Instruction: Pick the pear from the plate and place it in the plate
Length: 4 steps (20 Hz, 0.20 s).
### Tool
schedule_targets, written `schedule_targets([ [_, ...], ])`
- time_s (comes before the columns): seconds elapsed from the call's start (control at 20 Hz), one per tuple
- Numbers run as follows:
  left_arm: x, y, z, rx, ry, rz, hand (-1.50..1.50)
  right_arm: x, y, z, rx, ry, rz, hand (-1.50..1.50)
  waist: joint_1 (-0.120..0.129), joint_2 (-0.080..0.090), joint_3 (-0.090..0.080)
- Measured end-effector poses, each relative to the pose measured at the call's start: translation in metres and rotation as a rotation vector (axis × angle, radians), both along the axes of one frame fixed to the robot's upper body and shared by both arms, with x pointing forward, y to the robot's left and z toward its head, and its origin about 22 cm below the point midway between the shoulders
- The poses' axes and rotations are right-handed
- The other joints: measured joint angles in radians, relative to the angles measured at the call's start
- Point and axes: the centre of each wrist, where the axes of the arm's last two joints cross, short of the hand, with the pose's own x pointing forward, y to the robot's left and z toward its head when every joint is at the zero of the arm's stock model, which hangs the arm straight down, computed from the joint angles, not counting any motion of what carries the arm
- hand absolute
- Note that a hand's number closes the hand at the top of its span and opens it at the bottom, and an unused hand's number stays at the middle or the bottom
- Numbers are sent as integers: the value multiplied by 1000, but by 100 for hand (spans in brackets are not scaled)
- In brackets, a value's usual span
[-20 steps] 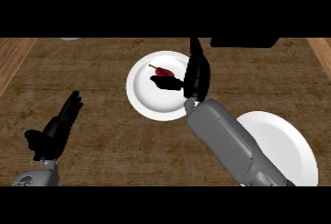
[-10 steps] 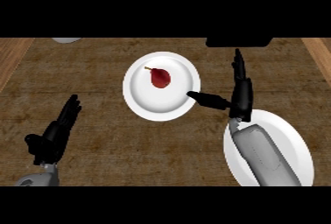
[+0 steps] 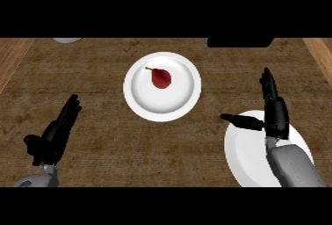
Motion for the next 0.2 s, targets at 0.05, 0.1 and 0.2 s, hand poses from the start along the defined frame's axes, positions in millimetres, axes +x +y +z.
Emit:
schedule_targets([
  [0.05, -1, -1, 3, -5, 2, -2, 0, 0, -3, -3, -5, 2, 4, -150, 1, 0, 0],
  [0.1, 3, -2, 2, -4, 3, -4, 0, -1, -7, -5, -8, 5, 9, -150, 0, 0, 0],
  [0.2, 6, 3, 4, -7, 1, -3, 0, -8, -15, -15, -17, 3, 12, -150, 0, 0, 0],
])
